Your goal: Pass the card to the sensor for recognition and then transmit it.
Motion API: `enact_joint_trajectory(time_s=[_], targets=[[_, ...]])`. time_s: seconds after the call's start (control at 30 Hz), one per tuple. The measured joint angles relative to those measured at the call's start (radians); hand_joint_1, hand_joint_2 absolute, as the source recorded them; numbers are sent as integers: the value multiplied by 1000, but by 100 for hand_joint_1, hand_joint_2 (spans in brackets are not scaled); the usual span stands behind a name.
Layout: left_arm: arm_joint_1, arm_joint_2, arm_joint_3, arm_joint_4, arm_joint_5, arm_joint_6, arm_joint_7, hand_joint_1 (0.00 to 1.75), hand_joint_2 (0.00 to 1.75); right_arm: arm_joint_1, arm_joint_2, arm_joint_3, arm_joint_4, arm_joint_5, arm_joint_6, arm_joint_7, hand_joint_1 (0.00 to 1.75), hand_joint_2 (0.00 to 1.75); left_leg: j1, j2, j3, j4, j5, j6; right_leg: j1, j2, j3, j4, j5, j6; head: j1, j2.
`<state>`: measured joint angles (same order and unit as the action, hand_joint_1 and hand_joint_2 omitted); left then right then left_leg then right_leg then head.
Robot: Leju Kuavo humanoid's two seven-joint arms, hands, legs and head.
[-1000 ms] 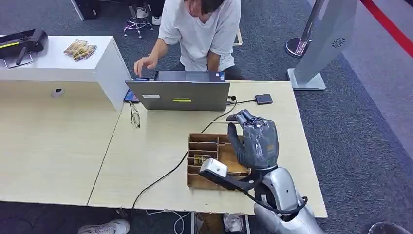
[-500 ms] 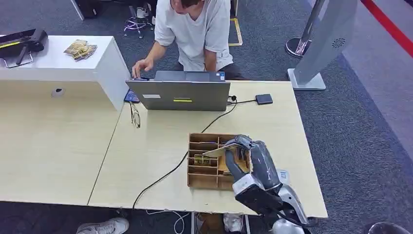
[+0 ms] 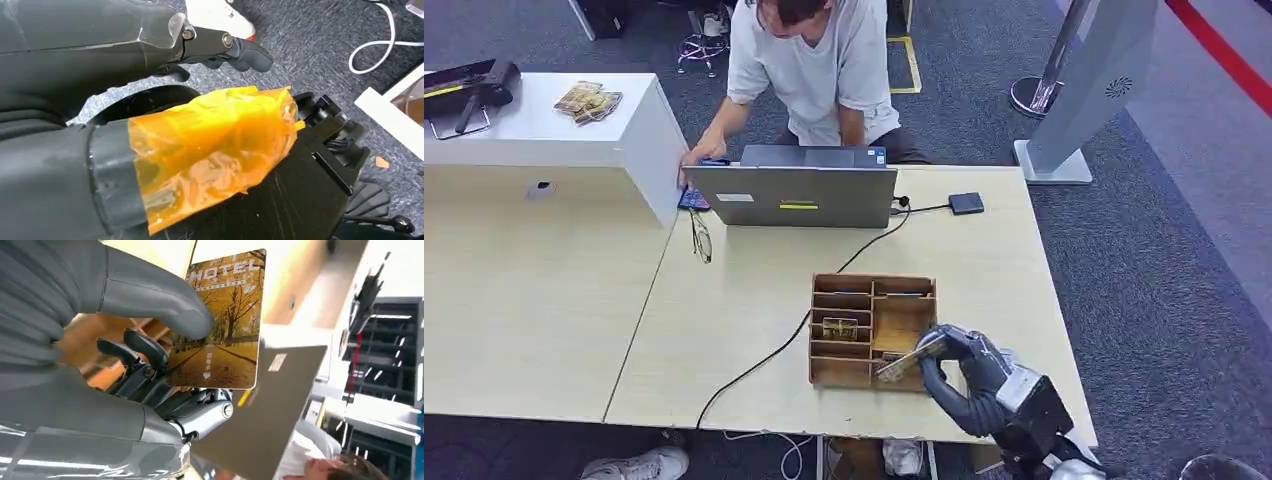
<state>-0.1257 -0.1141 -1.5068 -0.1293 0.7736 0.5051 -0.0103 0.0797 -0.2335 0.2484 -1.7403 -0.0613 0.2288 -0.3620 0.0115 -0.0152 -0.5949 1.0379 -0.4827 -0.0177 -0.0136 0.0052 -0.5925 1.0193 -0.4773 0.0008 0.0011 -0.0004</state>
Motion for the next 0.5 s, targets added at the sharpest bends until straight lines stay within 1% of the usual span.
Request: enact_joint_trajectory(time_s=[0.2, 0.37, 0.5], targets=[[0, 0, 0, 0, -2, 1, 0, 0, 0, 34, -1, -28, 8, -105, 76, -2, 175, 175, 0, 0, 0, 0, 0, 0, 0, 0, 0, 0, 0, 0, 0, 0], [0, 0, 0, 0, -2, 4, 0, 0, 0, 51, -21, -57, 23, -127, 76, 37, 175, 175, 0, 0, 0, 0, 0, 0, 0, 0, 0, 0, 0, 0, 0, 0], [0, 0, 0, 0, -2, 8, 0, 0, 0, 58, -50, -89, 42, -148, 71, 79, 175, 175, 0, 0, 0, 1, -1, 1, 0, 0, 0, 0, 0, 0, 0, 0]])
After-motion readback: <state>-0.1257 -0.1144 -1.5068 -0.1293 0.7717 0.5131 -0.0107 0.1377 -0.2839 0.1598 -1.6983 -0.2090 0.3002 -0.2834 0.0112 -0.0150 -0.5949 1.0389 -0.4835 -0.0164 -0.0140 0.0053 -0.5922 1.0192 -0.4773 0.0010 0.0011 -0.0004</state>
